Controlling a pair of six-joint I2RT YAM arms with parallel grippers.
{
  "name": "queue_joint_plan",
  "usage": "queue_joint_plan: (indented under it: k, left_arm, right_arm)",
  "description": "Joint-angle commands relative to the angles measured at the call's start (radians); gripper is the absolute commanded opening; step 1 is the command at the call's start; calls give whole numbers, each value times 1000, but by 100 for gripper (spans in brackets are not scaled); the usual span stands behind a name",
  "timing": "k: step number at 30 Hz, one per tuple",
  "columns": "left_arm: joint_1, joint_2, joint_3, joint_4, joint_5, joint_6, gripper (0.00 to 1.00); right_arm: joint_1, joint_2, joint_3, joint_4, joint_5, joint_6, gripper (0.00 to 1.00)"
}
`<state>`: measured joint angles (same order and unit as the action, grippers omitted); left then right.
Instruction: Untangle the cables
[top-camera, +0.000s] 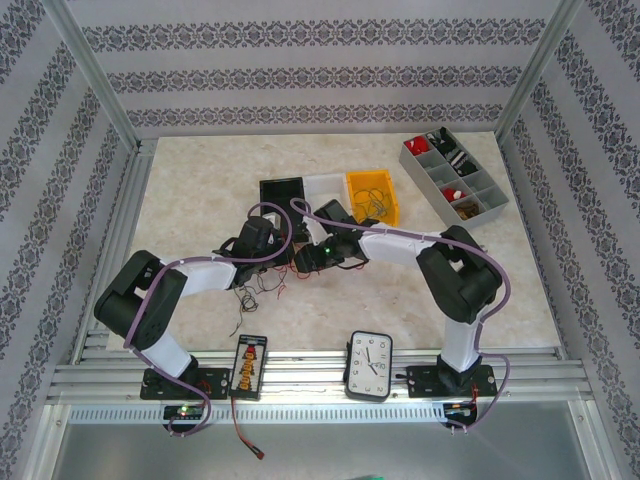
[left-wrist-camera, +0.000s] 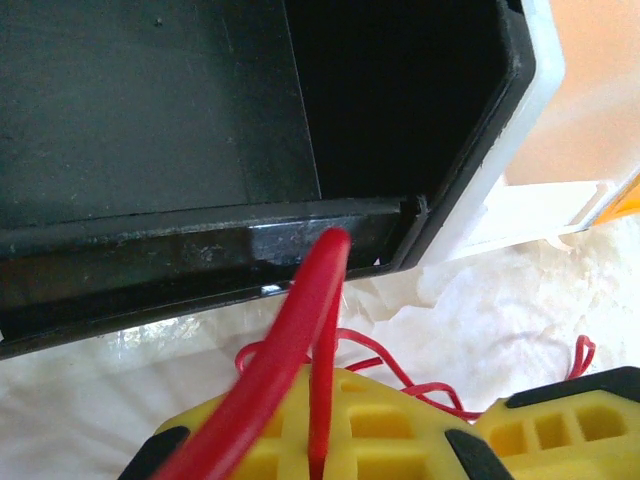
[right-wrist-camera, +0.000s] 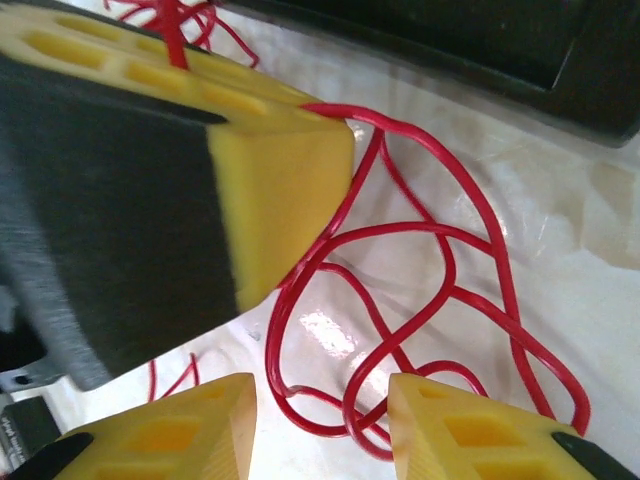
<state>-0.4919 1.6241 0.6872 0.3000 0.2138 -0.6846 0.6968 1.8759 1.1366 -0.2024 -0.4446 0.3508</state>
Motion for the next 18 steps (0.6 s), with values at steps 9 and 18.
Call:
queue_joint_plan:
  k: [9,18]
  left_arm:
    - [-9,0,15,13,-16,-19,0]
    - [-8,-70,-55,-117,-282,-144,0]
  right_arm:
    - [-9,-7,-30,6,90,-12,4]
    - [-149,-209,-277,34,240,144,0]
